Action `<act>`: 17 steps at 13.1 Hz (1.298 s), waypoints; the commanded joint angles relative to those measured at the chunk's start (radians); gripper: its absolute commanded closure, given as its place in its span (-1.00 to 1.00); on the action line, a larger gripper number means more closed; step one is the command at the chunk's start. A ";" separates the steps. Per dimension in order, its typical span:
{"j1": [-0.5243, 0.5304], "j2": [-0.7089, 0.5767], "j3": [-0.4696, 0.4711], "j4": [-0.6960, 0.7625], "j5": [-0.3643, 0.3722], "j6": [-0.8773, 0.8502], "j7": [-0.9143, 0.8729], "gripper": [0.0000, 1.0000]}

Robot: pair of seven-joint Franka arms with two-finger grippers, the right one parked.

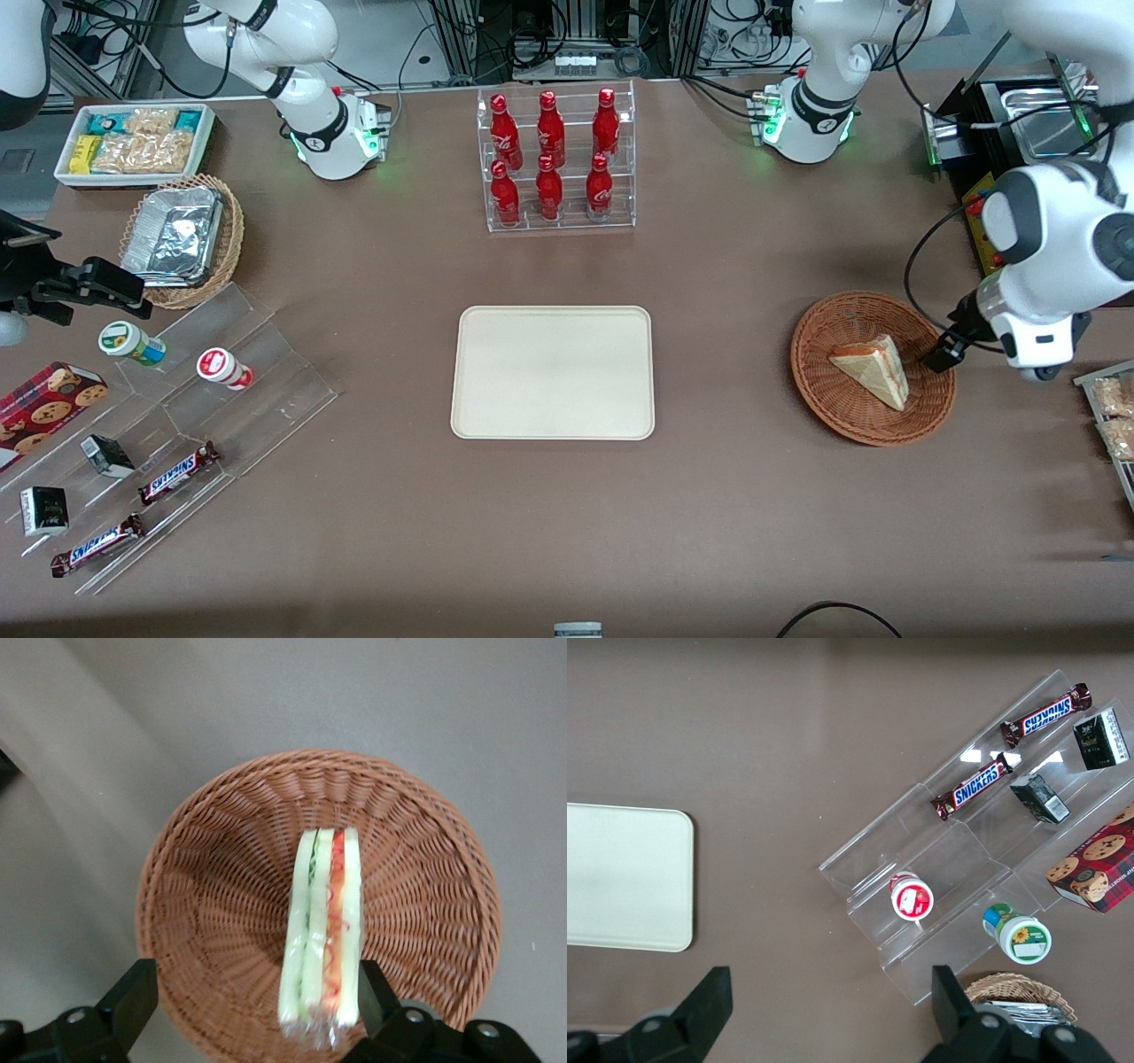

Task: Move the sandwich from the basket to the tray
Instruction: 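Lower the open left gripper around the sandwich and close it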

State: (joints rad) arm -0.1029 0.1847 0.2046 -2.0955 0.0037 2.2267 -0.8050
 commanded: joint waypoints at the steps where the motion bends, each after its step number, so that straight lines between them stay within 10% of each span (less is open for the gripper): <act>1: -0.041 0.045 0.007 -0.023 -0.013 0.072 -0.065 -1.00; 17: -0.060 0.150 -0.001 -0.103 -0.102 0.278 -0.135 -0.84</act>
State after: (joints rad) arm -0.1504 0.3337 0.2007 -2.2001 -0.0670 2.4849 -0.9357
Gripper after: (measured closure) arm 0.026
